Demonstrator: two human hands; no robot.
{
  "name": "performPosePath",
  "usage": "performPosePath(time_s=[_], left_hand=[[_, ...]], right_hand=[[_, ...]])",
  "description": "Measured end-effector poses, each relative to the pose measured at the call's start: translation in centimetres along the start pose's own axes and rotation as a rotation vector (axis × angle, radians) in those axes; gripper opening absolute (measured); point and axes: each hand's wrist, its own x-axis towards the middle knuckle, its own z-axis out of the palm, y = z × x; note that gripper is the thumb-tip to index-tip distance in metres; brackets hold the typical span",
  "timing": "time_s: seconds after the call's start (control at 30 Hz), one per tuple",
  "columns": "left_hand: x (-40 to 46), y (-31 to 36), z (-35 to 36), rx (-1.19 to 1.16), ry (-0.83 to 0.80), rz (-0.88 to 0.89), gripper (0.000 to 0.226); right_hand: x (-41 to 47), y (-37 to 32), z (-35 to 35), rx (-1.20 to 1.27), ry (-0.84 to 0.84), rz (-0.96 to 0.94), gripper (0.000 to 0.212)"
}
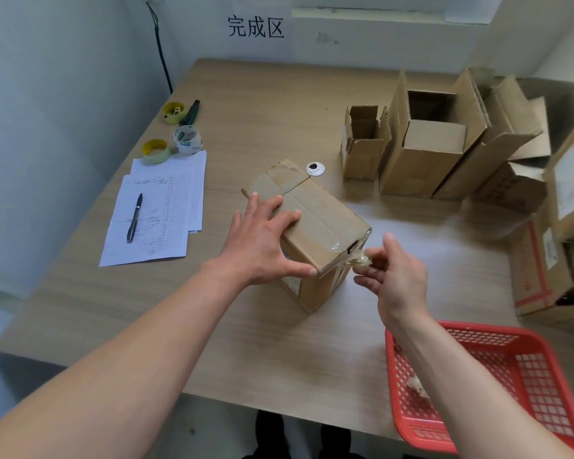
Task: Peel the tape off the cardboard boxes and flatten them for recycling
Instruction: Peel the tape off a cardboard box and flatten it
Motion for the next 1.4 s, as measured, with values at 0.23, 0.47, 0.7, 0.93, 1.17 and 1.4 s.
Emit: performPosePath(time_s=[0.23, 0.47, 0.7, 0.93, 1.17, 1.4], left_hand=[[-0.2, 0.0, 0.1, 0.006, -0.003, -0.006, 0.11], [-0.1, -0.1, 0.0, -0.02, -0.025, -0.009, 0.109], [-0.1, -0.2, 0.2, -0.038, -0.028, -0.006, 0.109], [0.0, -0.2, 0.3, -0.045, -0.028, -0.008, 0.11], [-0.2, -0.2, 0.3, -0.062, -0.018, -0.002, 0.11], [-0.3, 0.0, 0.4, -0.054, -0.022, -0.016, 0.11]], right_hand=[[2.5, -2.0, 1.6, -0.795, 0.067, -0.164, 0.059], [3.9, -1.2, 0.2, -0.915, -0.015, -0.434, 0.042], [2.6, -0.1, -0.9, -0.336, 0.097, -0.117, 0.028], [3.7, -3.1, 0.7, -0.951, -0.001, -0.457, 0.031], [3.6, -3.7, -0.1, -1.136, -0.089, -0.654, 0.021], [4.1, -3.7, 1.5, -1.339, -0.001, -0.607, 0.019]])
